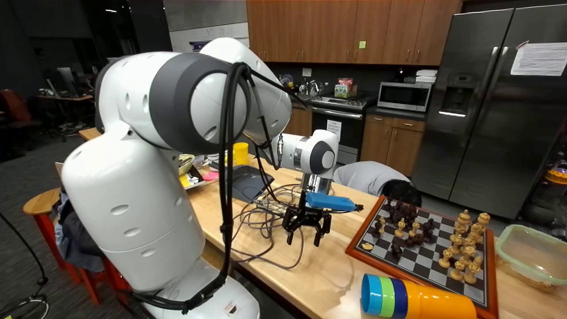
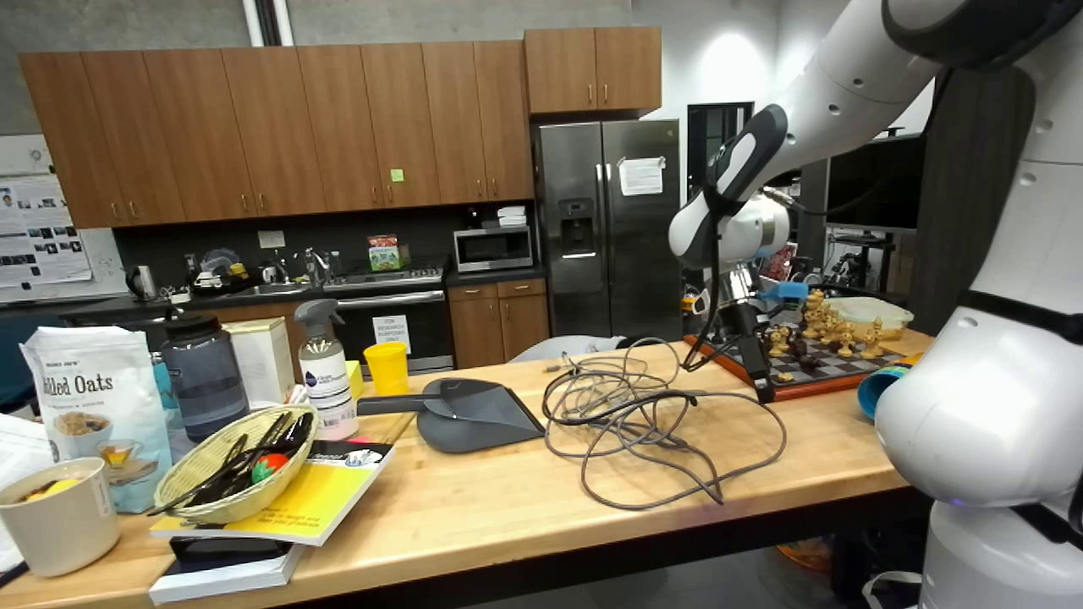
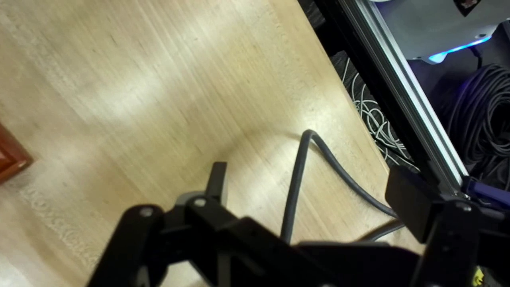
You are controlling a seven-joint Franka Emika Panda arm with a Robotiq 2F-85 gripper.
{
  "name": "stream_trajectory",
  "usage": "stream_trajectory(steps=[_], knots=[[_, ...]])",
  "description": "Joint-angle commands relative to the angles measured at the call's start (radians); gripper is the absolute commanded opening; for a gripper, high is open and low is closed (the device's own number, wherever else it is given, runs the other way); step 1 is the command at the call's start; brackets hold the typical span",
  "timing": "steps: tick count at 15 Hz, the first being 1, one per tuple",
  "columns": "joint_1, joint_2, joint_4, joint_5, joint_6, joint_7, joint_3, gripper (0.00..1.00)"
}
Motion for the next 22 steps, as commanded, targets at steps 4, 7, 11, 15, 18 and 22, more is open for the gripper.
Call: stream_trajectory(steps=[4,7,11,15,18,22], knots=[[-0.003,-0.023,-0.035,0.003,0.024,-0.006,0.001,1.00],[-0.003,-0.034,-0.049,0.007,0.031,-0.006,-0.001,1.00],[-0.005,-0.054,-0.063,0.046,0.034,-0.026,-0.009,1.00],[-0.007,-0.076,-0.067,0.105,0.031,-0.077,-0.022,1.00],[-0.011,-0.093,-0.069,0.137,0.029,-0.136,-0.038,1.00],[-0.012,-0.110,-0.073,0.161,0.025,-0.200,-0.057,1.00]])
